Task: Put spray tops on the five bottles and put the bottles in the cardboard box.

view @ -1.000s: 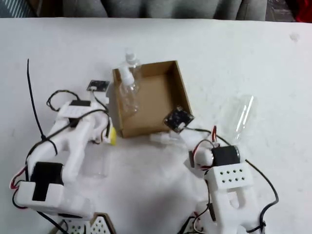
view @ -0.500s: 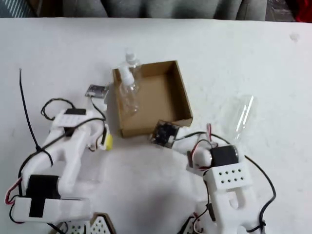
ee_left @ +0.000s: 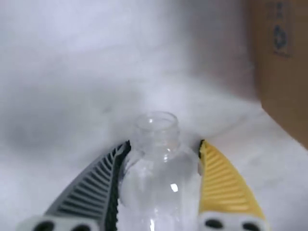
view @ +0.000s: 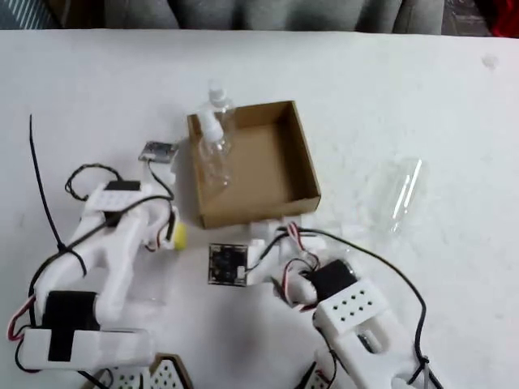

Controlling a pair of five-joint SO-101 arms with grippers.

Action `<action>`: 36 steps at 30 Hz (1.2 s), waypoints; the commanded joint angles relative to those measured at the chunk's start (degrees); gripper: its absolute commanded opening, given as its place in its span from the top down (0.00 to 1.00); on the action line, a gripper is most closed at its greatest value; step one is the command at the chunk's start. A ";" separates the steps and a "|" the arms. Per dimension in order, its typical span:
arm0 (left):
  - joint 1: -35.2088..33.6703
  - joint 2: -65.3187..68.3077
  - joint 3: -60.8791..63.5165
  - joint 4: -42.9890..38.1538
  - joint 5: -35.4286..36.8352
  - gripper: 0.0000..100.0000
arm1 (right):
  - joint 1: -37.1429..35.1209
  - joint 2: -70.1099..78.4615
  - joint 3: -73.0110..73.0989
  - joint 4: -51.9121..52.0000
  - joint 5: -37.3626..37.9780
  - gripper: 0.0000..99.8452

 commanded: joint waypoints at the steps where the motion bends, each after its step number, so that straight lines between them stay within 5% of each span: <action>1: -1.71 -2.59 0.09 -0.70 -0.79 0.98 | -0.66 2.95 -1.76 -2.86 0.70 0.84; 27: -1.80 -2.24 -0.79 -0.62 -0.88 0.98 | 3.12 39.60 -15.91 -15.69 2.99 0.84; 32: -1.80 -2.24 -0.79 -0.70 -0.88 0.98 | 2.77 39.78 -15.91 -15.25 2.73 0.99; 36: -1.80 -2.24 -0.79 -0.70 -0.88 0.98 | 3.12 38.29 -17.32 -11.03 2.37 0.99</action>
